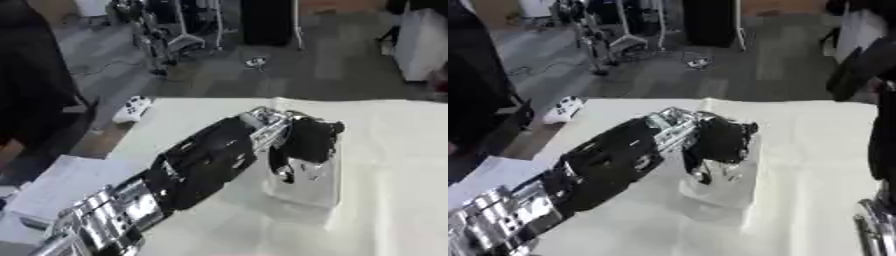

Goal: Pick up objects on the table and place them in the box.

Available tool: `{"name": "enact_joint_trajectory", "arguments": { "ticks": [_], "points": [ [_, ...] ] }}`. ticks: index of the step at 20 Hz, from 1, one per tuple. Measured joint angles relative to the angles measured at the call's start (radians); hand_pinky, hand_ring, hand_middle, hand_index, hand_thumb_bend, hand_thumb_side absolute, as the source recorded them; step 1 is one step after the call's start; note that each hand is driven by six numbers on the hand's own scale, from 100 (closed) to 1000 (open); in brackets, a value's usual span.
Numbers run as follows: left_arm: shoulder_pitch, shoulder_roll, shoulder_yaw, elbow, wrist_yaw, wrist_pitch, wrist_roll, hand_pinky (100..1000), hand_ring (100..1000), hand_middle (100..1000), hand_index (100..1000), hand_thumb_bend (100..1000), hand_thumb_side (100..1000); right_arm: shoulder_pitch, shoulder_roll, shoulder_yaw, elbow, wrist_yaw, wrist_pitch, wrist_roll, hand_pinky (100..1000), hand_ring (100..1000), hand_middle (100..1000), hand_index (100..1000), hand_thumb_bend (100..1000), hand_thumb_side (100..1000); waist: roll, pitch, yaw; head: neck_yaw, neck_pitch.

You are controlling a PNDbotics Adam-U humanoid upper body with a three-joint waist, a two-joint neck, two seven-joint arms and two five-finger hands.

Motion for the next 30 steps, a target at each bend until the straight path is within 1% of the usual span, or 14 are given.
{"name": "enact_joint_trajectory", "arguments": {
  "ticks": [1,2,3,5,7,12,14,15,16,17,18,22,26,30],
  "points": [
    [-0.001,-0.005,0.013,0.033,-0.021,-0.016,-0.016,969,931,900,932,365,1000,0.0,0.0,0.0,0.0,0.0,0.0,0.0,321,298,358,495,423,1000,0.0,-0.001,0.0,0.0,0.0],
    [-0.002,-0.013,0.026,0.062,-0.043,-0.033,-0.033,1000,1000,1000,1000,445,1000,0.0,0.0,0.0,0.0,0.0,0.0,0.0,321,298,358,495,423,1000,0.0,-0.005,0.0,0.0,0.0],
    [-0.002,-0.017,0.042,0.083,-0.063,-0.05,-0.05,1000,1000,1000,1000,453,1000,0.0,0.0,0.0,0.0,0.0,0.0,0.0,321,298,358,495,423,1000,0.0,-0.005,0.0,0.0,0.0],
    [-0.006,-0.018,0.084,0.101,-0.082,-0.086,-0.083,1000,1000,1000,1000,350,1000,0.0,0.0,0.0,0.0,0.0,0.0,0.0,321,297,358,496,423,1000,-0.001,-0.005,0.0,0.0,0.0],
    [-0.01,-0.011,0.123,0.08,-0.056,-0.113,-0.11,1000,1000,1000,1000,324,1000,0.0,0.0,0.0,0.0,0.0,0.0,0.0,321,297,358,496,423,1000,-0.001,-0.005,0.003,0.0,0.0],
    [-0.012,0.051,0.184,-0.096,0.174,-0.161,-0.159,1000,1000,1000,1000,238,1000,0.002,-0.001,0.0,0.0,0.0,0.0,0.0,321,297,358,496,423,1000,-0.001,-0.005,0.008,0.0,0.001],
    [-0.01,0.081,0.204,-0.17,0.292,-0.15,-0.19,1000,1000,1000,1000,196,1000,0.003,-0.001,0.0,0.0,0.0,0.0,0.0,321,297,358,496,423,1000,-0.001,-0.005,0.01,0.0,0.001],
    [-0.006,0.098,0.214,-0.204,0.354,-0.133,-0.214,1000,1000,1000,1000,189,1000,0.003,-0.003,0.0,0.0,0.0,0.0,-0.001,321,297,358,496,423,1000,-0.001,-0.005,0.011,0.0,0.001],
    [0.002,0.114,0.225,-0.24,0.418,-0.112,-0.24,1000,1000,1000,1000,109,1000,0.003,-0.005,-0.001,0.0,0.0,0.001,-0.001,321,297,358,496,423,1000,0.0,-0.005,0.013,-0.001,0.001],
    [0.016,0.13,0.239,-0.274,0.488,-0.088,-0.263,1000,1000,1000,1000,182,1000,0.003,-0.008,-0.001,0.0,0.0,0.001,-0.001,322,297,358,496,423,1000,0.0,-0.005,0.014,-0.001,0.001],
    [0.036,0.148,0.255,-0.312,0.569,-0.059,-0.284,1000,1000,983,969,189,1000,0.003,-0.009,-0.001,0.0,0.0,0.001,-0.001,322,297,358,496,423,1000,0.0,-0.005,0.016,-0.001,0.003],
    [0.159,0.221,0.319,-0.477,0.966,0.104,-0.315,792,801,828,844,195,1000,0.006,-0.011,-0.001,0.0,0.001,0.003,-0.004,322,296,358,496,424,1000,-0.002,-0.005,0.026,-0.021,0.007],
    [0.391,0.269,0.364,-0.719,1.425,0.298,-0.311,665,687,755,828,222,1000,0.017,-0.03,-0.008,0.0,0.006,0.009,-0.01,325,297,359,497,425,1000,-0.014,-0.014,0.052,-0.045,0.009],
    [0.629,0.219,0.408,-0.964,1.726,0.435,-0.331,611,612,703,798,247,1000,0.035,-0.053,-0.023,0.0,0.015,0.023,-0.022,326,295,359,496,428,1000,-0.037,-0.03,0.089,-0.067,0.009]
  ]
}}
